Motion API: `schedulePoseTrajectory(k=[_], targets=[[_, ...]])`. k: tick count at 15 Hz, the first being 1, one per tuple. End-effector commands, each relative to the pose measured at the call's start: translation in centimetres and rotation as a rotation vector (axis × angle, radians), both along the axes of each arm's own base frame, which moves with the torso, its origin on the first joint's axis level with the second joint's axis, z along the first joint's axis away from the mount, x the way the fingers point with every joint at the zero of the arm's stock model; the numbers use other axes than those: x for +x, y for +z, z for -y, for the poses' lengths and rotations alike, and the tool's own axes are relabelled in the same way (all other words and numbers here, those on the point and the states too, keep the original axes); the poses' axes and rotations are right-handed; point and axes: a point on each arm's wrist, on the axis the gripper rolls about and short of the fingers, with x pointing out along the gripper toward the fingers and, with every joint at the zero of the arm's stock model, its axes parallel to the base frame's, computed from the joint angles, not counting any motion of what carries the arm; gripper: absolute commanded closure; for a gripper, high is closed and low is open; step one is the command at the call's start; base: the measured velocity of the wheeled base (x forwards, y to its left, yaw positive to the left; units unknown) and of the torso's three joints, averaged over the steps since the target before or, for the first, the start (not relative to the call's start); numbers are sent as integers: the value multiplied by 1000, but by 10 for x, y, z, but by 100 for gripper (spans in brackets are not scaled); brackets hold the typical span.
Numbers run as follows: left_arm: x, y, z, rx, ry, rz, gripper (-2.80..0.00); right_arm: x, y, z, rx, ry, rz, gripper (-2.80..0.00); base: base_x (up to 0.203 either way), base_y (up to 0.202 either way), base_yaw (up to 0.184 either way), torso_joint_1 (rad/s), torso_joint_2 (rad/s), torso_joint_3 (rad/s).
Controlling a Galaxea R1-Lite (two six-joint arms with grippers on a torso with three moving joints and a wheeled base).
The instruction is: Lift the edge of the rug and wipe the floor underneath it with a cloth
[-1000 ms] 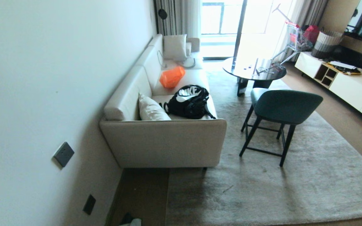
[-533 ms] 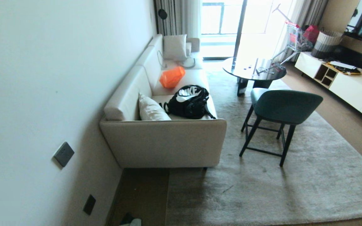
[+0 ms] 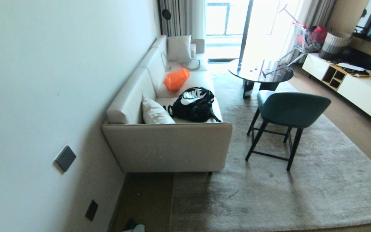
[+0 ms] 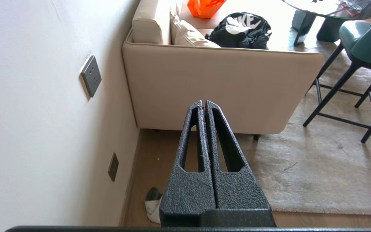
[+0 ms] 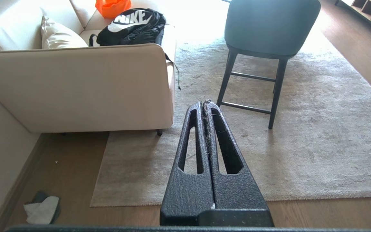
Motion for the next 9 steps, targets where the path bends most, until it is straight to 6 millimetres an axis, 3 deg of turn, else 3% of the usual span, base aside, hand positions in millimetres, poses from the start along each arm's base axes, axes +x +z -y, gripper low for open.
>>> schedulePoseTrajectory(k=[1,9], targets=[[0,0,0,-1,1,0,0,0,0,0,1,0,-1,0,0,0,0,0,0,0],[0,0,0,-1,1,1,0,0,0,0,0,0,-1,0,0,0,0,0,0,0]])
